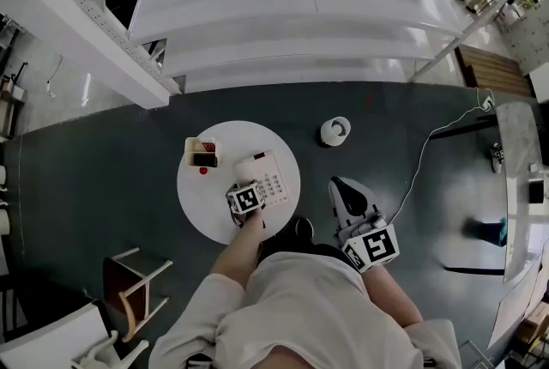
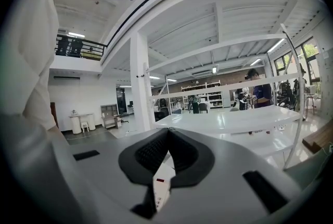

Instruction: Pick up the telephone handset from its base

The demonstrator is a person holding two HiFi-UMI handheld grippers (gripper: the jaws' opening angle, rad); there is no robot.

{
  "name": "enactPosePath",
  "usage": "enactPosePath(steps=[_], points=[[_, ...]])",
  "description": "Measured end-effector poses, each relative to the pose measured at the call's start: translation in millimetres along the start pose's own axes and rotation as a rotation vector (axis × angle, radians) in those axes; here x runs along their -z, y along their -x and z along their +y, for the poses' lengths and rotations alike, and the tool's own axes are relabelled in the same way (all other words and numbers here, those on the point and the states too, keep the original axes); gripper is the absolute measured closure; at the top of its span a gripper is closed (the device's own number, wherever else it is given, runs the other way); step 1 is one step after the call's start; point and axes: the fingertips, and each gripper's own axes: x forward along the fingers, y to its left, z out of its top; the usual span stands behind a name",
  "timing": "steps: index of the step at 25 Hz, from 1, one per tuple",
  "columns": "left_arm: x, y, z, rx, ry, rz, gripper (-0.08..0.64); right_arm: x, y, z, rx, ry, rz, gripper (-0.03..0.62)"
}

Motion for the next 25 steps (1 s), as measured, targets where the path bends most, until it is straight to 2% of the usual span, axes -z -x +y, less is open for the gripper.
enactPosePath(steps=[7, 16, 22, 24, 25], points=[[3.4, -7.4, -3.9, 0.017, 0.019, 0.014, 0.294, -1.7, 1.1, -3.2, -0.002, -0.018, -0.005, 0.583], [1.2, -3.9, -1.7, -0.005, 0.022, 0.01, 0.318, -0.6, 3.3, -5.5, -0.002, -0.041, -0.003, 0.583], [6.4, -9.5, -1.3, 0.002, 0.059, 0.025, 0.322, 0.8, 2.8, -3.1, -0.009, -0.041, -0.004, 0.583], [10.8, -7.6, -3.7, 0.015, 0.074, 0.048, 0.324, 0.9, 3.8, -2.7, -0.008, -0.039, -0.005, 0.584], [18.6, -6.1, -9.9, 0.042, 0.1, 0.085, 0.324, 1.2, 4.9, -2.9, -0.006, -0.037, -0.006, 0.583]])
